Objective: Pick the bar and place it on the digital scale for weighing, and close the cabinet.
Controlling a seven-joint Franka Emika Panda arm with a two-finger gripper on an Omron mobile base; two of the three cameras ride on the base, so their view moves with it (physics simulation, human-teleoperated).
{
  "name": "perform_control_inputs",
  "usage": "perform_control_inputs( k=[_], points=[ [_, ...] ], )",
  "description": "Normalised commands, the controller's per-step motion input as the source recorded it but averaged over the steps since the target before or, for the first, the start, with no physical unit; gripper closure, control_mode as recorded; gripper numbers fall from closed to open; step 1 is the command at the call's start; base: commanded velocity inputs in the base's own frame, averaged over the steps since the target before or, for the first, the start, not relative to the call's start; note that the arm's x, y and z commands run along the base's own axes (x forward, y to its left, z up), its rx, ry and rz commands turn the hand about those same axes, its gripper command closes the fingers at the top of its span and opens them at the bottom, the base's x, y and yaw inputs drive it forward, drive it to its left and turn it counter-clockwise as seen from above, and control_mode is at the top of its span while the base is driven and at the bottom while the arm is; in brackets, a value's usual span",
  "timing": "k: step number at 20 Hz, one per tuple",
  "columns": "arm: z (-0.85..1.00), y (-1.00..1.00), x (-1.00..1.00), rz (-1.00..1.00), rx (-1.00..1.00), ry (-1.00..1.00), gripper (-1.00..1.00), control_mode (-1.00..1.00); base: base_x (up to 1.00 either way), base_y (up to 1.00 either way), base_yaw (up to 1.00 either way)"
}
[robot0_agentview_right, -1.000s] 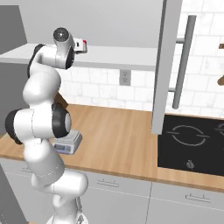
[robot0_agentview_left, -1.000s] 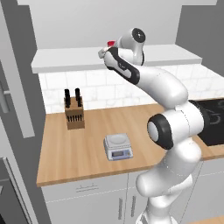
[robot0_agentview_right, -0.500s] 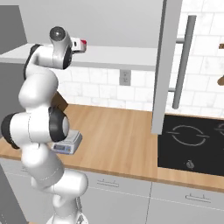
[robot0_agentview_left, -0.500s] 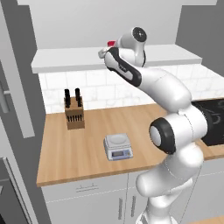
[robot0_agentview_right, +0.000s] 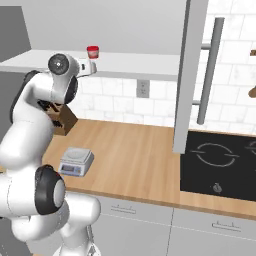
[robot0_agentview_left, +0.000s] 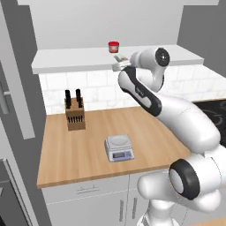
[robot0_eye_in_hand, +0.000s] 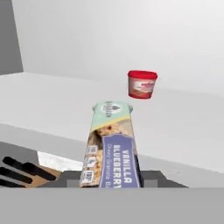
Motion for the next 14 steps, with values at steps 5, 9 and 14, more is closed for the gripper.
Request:
perform_control_inputs(
  k=[5,9,14],
  points=[
    [0.08,-0.24,-1.00,-0.01,0.05,0.03,1.00,-1.00,0.00,0.00,0.00],
    [0.06,-0.34,-1.00,0.00,0.06,0.05,1.00,-1.00,0.00,0.00,0.00],
    [0.00,-0.34,-1.00,0.06,0.03,0.06,1.00,-1.00,0.00,0.00,0.00]
  ],
)
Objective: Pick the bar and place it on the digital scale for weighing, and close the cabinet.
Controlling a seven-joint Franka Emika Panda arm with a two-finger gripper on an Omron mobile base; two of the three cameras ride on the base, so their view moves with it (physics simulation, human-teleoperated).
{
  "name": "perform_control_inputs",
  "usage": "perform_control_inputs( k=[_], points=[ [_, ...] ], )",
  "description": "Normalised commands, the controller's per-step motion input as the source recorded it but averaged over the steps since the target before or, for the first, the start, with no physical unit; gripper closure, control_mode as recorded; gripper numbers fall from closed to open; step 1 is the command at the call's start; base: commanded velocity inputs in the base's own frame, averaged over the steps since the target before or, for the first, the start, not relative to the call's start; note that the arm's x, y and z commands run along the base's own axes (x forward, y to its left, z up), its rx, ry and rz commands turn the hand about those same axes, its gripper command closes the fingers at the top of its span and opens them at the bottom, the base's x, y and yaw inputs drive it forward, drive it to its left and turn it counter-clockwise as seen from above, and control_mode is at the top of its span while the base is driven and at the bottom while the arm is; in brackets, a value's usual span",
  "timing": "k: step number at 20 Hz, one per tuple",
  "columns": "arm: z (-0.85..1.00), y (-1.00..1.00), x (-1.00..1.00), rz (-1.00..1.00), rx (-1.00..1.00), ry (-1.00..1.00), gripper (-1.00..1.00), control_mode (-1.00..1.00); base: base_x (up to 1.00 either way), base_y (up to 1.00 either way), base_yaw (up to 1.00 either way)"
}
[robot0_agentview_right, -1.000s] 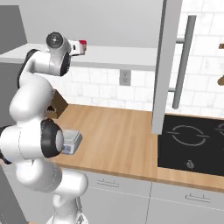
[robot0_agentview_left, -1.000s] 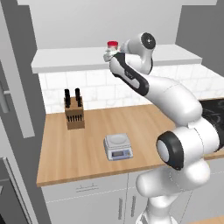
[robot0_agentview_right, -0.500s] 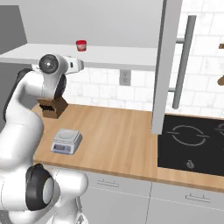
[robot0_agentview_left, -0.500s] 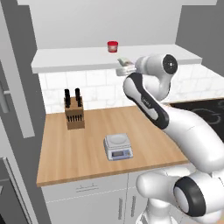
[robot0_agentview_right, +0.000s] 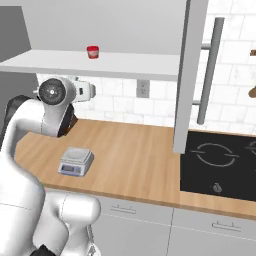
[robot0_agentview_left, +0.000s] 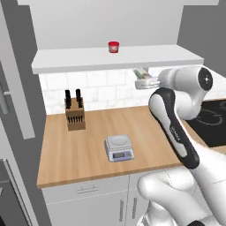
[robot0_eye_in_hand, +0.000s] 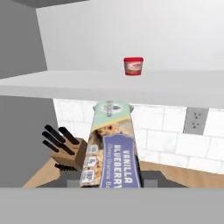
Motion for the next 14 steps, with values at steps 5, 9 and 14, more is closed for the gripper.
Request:
perform_control_inputs(
  k=[5,9,14],
  points=[
    [-0.19,-0.03,-1.00,0.18,0.00,0.00,1.00,-1.00,0.00,0.00,0.00],
    [-0.53,0.00,-0.87,0.21,0.00,-0.01,1.00,-1.00,0.00,0.00,0.00],
    [-0.80,0.02,-0.03,0.24,0.00,0.03,1.00,-1.00,0.00,0.00,0.00]
  ],
)
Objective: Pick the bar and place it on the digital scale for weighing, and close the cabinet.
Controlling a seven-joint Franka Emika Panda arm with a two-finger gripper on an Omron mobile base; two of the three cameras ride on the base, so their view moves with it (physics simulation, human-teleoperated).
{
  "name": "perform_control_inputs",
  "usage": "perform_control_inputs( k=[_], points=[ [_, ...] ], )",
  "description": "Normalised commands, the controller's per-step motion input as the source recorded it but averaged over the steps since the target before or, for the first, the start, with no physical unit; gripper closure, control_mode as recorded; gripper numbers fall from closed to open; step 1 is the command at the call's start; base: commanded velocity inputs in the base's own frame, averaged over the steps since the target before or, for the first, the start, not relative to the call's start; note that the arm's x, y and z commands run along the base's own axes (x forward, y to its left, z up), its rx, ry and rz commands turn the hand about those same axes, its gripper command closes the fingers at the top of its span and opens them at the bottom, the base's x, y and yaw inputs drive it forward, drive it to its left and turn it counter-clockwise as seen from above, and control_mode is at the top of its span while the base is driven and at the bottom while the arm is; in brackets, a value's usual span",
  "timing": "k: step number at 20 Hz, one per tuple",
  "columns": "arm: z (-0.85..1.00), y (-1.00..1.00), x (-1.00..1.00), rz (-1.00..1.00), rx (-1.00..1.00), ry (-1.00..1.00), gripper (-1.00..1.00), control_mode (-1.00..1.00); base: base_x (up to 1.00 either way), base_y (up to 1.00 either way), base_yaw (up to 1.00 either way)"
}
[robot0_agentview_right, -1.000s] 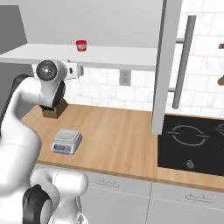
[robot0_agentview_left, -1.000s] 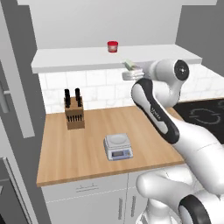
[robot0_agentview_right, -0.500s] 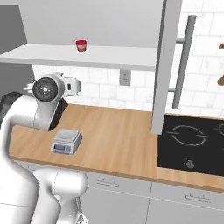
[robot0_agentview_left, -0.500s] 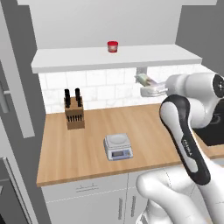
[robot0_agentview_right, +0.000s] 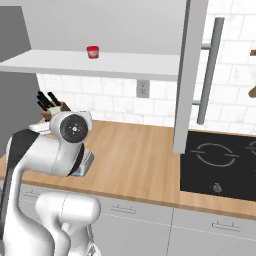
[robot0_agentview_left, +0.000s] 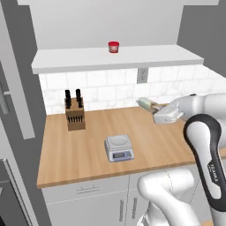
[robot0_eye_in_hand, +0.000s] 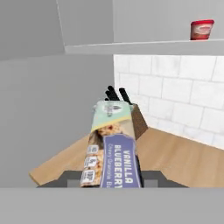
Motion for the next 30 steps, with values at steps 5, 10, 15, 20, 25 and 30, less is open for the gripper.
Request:
perform_control_inputs(
  k=[5,10,15,20,25,30],
  points=[
    [-0.64,0.21,0.26,0.30,0.00,0.06,1.00,-1.00,0.00,0.00,0.00],
    [-0.66,0.35,0.39,0.28,0.00,0.01,1.00,-1.00,0.00,0.00,0.00],
    [-0.54,0.19,0.33,0.25,0.00,0.00,1.00,-1.00,0.00,0.00,0.00],
    [-0.36,0.14,0.38,0.20,0.00,0.13,1.00,-1.00,0.00,0.00,0.00],
    [-0.23,0.00,0.26,0.18,0.00,0.08,1.00,-1.00,0.00,0.00,0.00],
    [-0.25,0.00,0.22,0.18,0.00,0.07,1.00,-1.00,0.00,0.00,0.00]
  ],
)
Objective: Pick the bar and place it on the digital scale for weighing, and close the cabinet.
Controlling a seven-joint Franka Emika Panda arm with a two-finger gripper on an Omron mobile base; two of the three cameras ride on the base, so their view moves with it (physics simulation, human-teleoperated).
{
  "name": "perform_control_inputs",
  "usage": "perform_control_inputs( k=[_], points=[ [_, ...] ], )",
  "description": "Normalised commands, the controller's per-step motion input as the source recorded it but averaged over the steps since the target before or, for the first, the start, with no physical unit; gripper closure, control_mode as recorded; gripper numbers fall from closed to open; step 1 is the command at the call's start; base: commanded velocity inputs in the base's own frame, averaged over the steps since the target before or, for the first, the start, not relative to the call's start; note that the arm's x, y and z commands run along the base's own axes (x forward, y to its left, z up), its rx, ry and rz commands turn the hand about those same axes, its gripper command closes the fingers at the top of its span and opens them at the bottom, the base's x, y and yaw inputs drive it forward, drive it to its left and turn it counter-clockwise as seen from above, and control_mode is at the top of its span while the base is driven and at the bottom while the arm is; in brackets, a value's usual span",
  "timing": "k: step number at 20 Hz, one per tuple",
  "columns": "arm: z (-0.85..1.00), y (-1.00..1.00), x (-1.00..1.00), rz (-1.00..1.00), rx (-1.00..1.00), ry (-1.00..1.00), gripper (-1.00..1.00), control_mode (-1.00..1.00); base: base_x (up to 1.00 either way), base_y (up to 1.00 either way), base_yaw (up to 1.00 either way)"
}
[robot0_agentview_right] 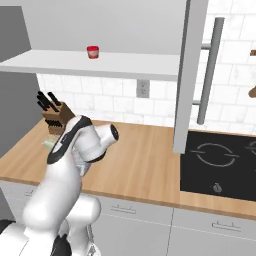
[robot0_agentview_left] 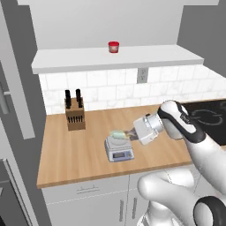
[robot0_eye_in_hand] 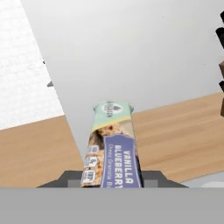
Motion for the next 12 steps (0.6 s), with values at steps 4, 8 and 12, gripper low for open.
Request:
perform_control_inputs(
  k=[4,8,12],
  points=[
    [-0.25,0.00,0.29,0.13,0.00,0.10,1.00,-1.00,0.00,0.00,0.00],
    [-0.35,0.00,0.20,0.08,0.00,0.00,1.00,-1.00,0.00,0.00,0.00],
    [-0.40,0.00,0.11,0.06,0.00,-0.04,1.00,-1.00,0.00,0.00,0.00]
  ],
)
